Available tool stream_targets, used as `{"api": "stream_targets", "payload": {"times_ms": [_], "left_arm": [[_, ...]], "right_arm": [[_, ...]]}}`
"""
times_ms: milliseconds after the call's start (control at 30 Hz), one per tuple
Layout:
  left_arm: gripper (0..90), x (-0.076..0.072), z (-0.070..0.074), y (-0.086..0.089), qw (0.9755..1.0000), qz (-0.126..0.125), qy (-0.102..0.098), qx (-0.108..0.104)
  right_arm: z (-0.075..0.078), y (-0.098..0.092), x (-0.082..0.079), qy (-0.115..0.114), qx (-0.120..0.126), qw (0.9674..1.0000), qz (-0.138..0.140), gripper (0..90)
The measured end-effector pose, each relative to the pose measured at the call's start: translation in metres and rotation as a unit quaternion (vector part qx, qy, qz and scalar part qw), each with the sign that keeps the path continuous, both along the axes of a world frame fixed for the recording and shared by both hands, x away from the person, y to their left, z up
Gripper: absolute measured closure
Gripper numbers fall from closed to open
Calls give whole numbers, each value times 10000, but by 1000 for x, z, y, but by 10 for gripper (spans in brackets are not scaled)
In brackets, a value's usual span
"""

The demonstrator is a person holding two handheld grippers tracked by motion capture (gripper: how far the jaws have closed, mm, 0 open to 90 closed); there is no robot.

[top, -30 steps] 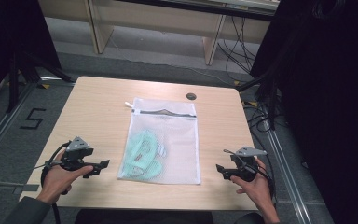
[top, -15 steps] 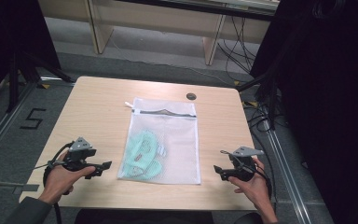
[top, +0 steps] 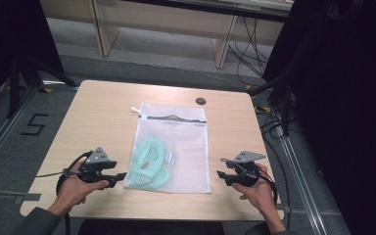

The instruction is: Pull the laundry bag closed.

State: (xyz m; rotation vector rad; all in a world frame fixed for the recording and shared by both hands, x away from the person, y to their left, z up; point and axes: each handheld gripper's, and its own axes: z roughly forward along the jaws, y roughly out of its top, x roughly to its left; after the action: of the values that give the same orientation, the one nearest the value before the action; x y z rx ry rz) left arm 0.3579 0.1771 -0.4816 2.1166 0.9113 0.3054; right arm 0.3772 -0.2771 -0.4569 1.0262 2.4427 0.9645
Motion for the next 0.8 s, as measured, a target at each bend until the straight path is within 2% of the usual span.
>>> {"api": "stream_targets", "payload": {"times_ms": [100, 133, 167, 200, 233, 267, 333, 433, 500, 533, 567, 633, 667, 733, 800], "left_arm": [[511, -1, 0, -5, 9999, -147, 15, 22], [529, -1, 0, -7, 9999, -155, 8, 5], [586, -2, 0, -9, 9998, -201, -19, -36], [586, -2, 1, -11, 9996, -260, -27, -80], [652, -3, 1, -13, 9995, -249, -15, -177], [652, -3, 2, -14, 9996, -255, -40, -117], [725, -4, 2, -18, 9993, -297, -39, -235], [771, -5, 0, -25, 9989, -336, 6, -327], [847, -5, 1, -28, 9990, -398, -86, -206], [858, -5, 0, -31, 9986, -454, -105, -266], [865, -4, 0, -32, 9985, -509, -126, -156], [871, -4, -1, -37, 9981, -598, -83, -149], [877, -3, -1, -39, 9977, -671, -126, -35], [891, -3, -5, -45, 9980, -611, -29, -135], [893, 0, -5, -46, 9973, -737, -58, 22]], "right_arm": [[-3, 9, 2, -20, -23, 9999, 162, 597], [-1, 13, 2, 169, -130, 9992, 327, 646], [-4, 22, 3, 60, -127, 9987, 490, 701], [-4, 22, 3, 60, -127, 9987, 490, 701], [-4, 29, 6, 13, -195, 9972, 721, 775], [-4, 29, 6, 13, -195, 9972, 721, 775], [-6, 36, 8, 39, -250, 9958, 878, 841], [-8, 40, 11, 36, -364, 9942, 1012, 863], [-10, 46, 15, 127, -449, 9930, 1087, 878], [-11, 47, 17, 62, -553, 9917, 1158, 877], [-11, 50, 16, 209, -598, 9916, 1128, 878], [-12, 51, 18, 152, -636, 9910, 1166, 884], [-13, 53, 19, 197, -649, 9908, 1174, 888], [-14, 57, 21, 252, -690, 9898, 1217, 899], [-18, 63, 25, 221, -774, 9883, 1294, 900]]}}
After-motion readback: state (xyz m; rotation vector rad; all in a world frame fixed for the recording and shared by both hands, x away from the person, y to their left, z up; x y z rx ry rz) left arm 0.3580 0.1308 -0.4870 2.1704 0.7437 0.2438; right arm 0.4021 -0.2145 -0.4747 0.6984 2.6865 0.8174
